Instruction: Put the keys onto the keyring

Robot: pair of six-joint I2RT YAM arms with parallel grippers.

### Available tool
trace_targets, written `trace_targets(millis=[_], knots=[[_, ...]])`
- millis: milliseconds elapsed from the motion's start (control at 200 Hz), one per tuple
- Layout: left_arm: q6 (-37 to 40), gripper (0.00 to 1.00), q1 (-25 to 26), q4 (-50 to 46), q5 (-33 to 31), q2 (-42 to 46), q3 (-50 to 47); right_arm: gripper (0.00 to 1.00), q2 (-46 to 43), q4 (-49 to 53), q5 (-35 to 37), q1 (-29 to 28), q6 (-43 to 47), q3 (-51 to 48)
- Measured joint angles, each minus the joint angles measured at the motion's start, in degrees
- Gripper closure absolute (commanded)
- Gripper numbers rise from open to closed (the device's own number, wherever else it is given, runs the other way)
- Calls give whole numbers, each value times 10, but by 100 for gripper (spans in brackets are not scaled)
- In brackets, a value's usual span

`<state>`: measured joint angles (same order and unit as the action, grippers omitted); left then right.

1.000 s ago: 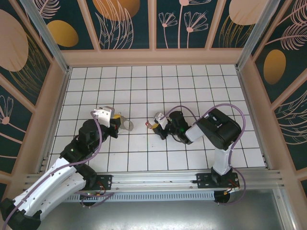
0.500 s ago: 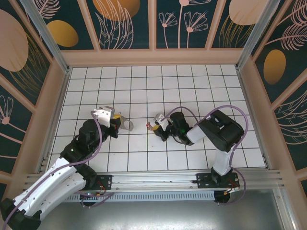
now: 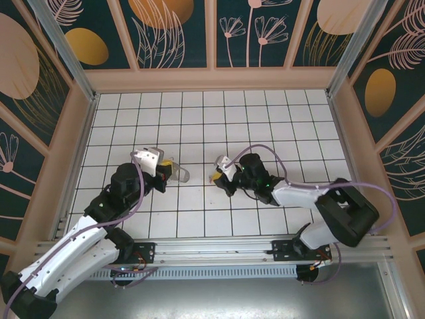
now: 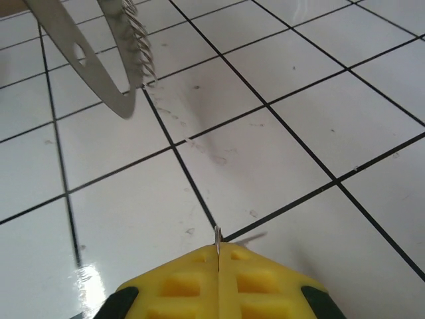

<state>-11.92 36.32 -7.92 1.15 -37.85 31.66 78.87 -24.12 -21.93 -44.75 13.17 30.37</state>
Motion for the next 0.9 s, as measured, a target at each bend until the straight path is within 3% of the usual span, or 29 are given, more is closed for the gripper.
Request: trace_targets(millis=[290,556,731,901], knots=[[41,100,0,-4,126,-50,48,100,-163,148,29,-23,-17,48],[115,100,4,-12,257,-45,61,100,-217,232,44,-45,-22,92],[161,100,27,-26,252,-59,87,100,-230,261,40,-47,-30,113],[195,100,64,-40,199,-75,89,100,-221,265,34,-51,-30,131]])
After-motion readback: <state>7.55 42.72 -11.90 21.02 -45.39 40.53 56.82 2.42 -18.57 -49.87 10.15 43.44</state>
